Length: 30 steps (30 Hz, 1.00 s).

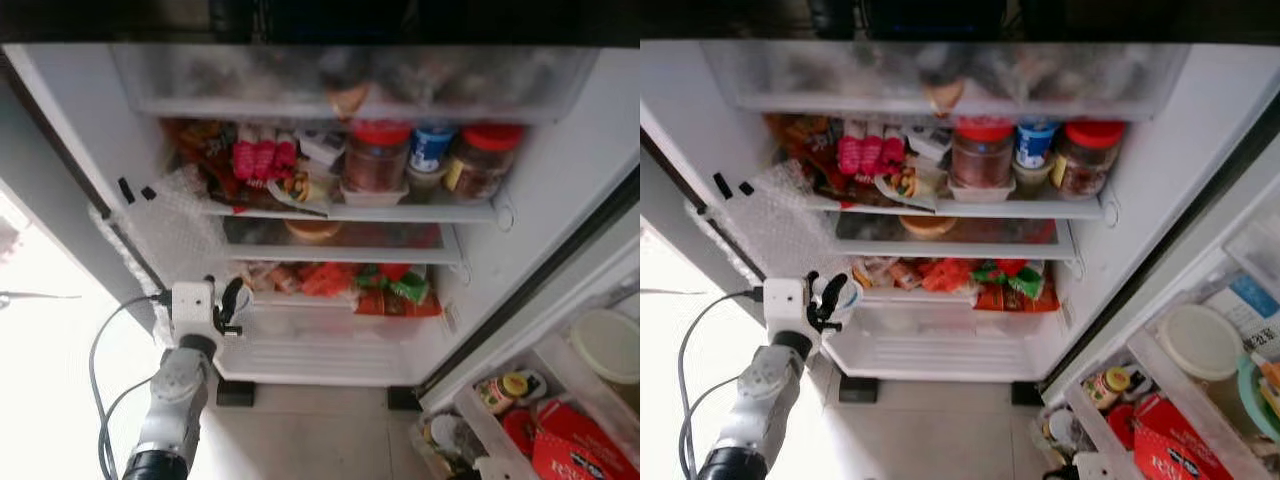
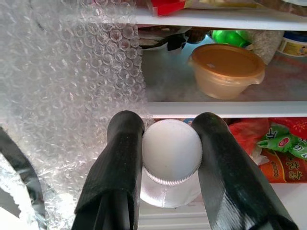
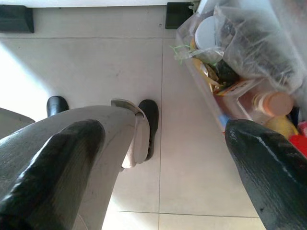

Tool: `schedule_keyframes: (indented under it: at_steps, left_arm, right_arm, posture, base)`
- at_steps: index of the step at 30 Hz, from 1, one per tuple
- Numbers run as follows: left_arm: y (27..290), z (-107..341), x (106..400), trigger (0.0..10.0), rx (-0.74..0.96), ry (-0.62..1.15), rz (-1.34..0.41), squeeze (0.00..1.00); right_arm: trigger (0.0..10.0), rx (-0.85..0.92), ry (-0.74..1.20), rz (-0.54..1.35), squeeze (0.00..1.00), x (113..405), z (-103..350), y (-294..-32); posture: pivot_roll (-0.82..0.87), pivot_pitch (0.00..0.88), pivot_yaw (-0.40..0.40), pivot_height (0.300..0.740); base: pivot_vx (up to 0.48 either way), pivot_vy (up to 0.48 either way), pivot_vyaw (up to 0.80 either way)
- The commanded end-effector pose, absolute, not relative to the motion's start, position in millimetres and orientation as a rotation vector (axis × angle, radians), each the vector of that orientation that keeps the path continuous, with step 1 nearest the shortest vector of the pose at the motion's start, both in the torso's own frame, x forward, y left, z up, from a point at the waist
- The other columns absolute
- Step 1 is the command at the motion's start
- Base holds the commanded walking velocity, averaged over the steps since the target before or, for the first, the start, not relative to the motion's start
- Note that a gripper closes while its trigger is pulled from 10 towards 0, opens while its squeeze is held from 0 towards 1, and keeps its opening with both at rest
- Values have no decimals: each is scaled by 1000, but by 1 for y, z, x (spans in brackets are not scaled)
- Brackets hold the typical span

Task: Restocking fridge

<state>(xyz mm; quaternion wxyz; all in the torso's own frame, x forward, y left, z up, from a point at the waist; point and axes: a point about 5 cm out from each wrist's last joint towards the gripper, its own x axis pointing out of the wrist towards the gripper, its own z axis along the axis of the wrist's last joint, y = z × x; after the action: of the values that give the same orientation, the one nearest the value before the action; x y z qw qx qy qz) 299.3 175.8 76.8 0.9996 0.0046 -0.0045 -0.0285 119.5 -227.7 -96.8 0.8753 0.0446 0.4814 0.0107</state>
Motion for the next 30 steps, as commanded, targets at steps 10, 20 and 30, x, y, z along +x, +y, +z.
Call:
schedule_keyframes:
  at_steps: [10,20,30]
  left_arm:
    - [175,77,297,10000,2,-25,-61,0]
    - [176,77,297,10000,5,-26,-59,0]
    - [177,77,296,10000,10,-22,-55,0]
  right_arm:
    - [10000,96,1044,20,0,109,-100,-230]
    - [10000,98,1050,25,0,108,-100,-229]
    - [10000,97,1048,1,0,106,-100,-230]
  posture:
    - [13,143,-13,740]
    - [15,146,-13,740]
    - [16,151,-14,740]
  base:
    - [0,0,0]
    - [0,0,0]
    - [0,0,0]
